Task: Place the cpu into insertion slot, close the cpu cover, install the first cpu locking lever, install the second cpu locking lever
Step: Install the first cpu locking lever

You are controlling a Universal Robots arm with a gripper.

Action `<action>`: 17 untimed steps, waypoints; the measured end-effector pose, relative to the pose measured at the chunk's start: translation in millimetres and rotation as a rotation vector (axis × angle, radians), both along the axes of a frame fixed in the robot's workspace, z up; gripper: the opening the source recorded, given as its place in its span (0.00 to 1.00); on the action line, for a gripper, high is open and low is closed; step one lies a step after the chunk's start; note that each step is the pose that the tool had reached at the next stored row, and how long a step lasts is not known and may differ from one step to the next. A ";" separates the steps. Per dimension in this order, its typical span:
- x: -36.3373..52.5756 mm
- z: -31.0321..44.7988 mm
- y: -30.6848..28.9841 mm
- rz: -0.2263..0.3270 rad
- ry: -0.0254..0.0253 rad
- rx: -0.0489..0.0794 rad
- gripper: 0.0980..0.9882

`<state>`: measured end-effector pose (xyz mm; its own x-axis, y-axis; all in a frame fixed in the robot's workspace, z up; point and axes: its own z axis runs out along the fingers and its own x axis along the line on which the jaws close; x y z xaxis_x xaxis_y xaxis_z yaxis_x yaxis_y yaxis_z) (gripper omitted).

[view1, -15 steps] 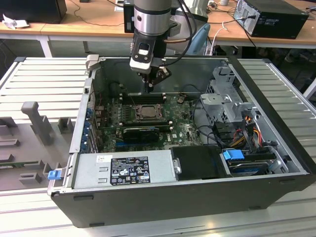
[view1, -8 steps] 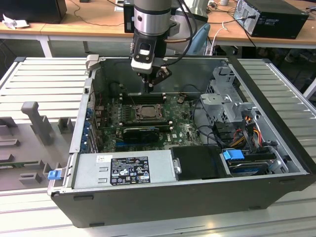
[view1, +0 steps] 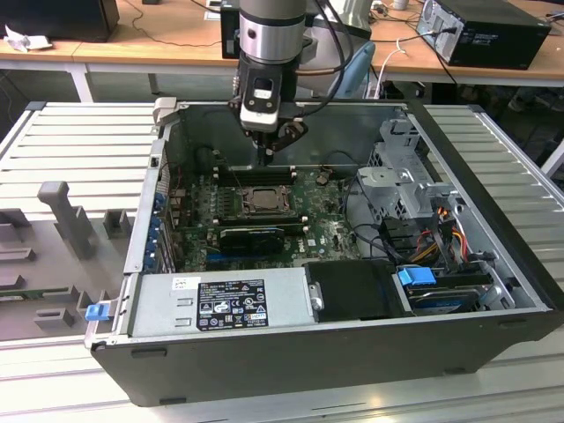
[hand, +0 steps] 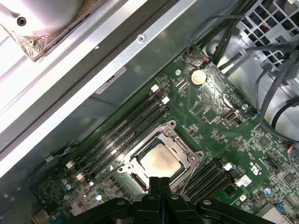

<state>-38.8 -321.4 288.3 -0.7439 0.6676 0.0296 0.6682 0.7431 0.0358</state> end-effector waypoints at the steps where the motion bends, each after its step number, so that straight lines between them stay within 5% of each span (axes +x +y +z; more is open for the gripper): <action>1: 0.0 0.0 0.0 0.018 -0.0001 0.000 0.01; 17: 0.0 0.0 0.0 0.198 -0.0001 0.000 0.01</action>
<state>-38.8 -321.4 288.2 -0.8608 0.5082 0.0296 0.5090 0.8600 0.0359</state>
